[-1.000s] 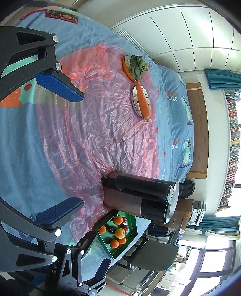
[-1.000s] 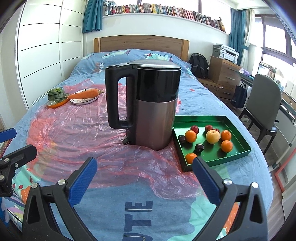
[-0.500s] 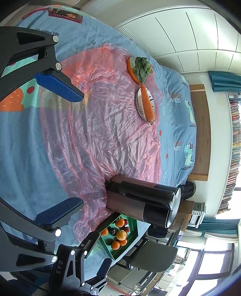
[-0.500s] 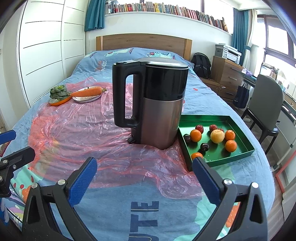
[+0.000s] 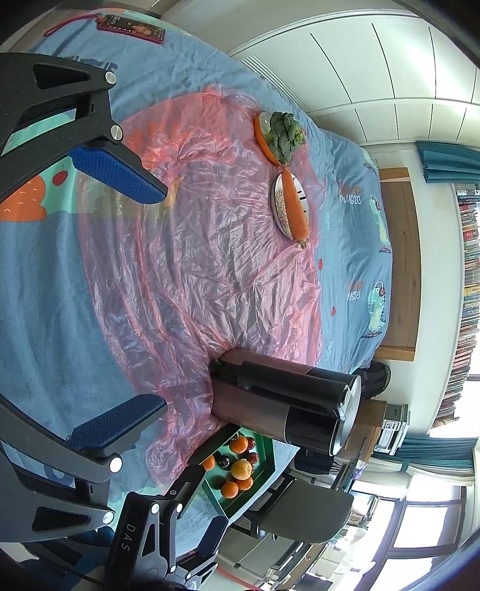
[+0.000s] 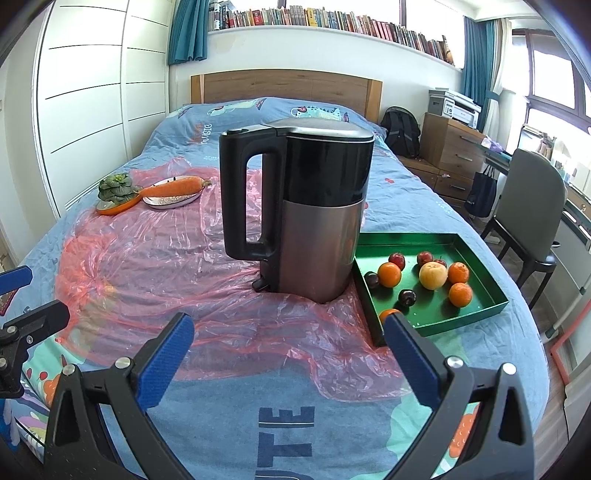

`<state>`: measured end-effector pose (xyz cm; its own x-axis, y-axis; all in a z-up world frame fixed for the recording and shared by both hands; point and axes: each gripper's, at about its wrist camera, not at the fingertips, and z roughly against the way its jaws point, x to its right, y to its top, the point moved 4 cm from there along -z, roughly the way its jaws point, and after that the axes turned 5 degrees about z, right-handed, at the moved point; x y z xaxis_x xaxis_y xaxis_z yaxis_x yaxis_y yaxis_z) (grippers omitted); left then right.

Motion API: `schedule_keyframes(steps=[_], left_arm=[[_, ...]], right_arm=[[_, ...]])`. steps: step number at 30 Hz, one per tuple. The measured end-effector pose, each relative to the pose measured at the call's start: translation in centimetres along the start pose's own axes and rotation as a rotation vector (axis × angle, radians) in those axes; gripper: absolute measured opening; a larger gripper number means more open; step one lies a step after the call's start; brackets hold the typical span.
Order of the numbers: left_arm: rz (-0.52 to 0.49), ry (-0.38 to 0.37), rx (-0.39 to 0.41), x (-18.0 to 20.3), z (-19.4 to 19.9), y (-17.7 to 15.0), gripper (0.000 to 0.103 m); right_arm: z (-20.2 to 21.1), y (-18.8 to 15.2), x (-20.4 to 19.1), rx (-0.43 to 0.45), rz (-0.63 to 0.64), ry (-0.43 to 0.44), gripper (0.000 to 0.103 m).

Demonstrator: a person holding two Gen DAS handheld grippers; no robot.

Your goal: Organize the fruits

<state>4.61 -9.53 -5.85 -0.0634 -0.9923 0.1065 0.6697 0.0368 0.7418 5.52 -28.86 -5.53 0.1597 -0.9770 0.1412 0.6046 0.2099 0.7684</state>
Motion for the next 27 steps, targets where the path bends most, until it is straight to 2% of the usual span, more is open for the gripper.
schedule_keyframes(steps=[27], left_arm=[[-0.028, -0.026, -0.008, 1.0, 0.1, 0.1, 0.102]], right_arm=[[-0.1, -0.3, 1.5, -0.016, -0.013, -0.013, 0.103]])
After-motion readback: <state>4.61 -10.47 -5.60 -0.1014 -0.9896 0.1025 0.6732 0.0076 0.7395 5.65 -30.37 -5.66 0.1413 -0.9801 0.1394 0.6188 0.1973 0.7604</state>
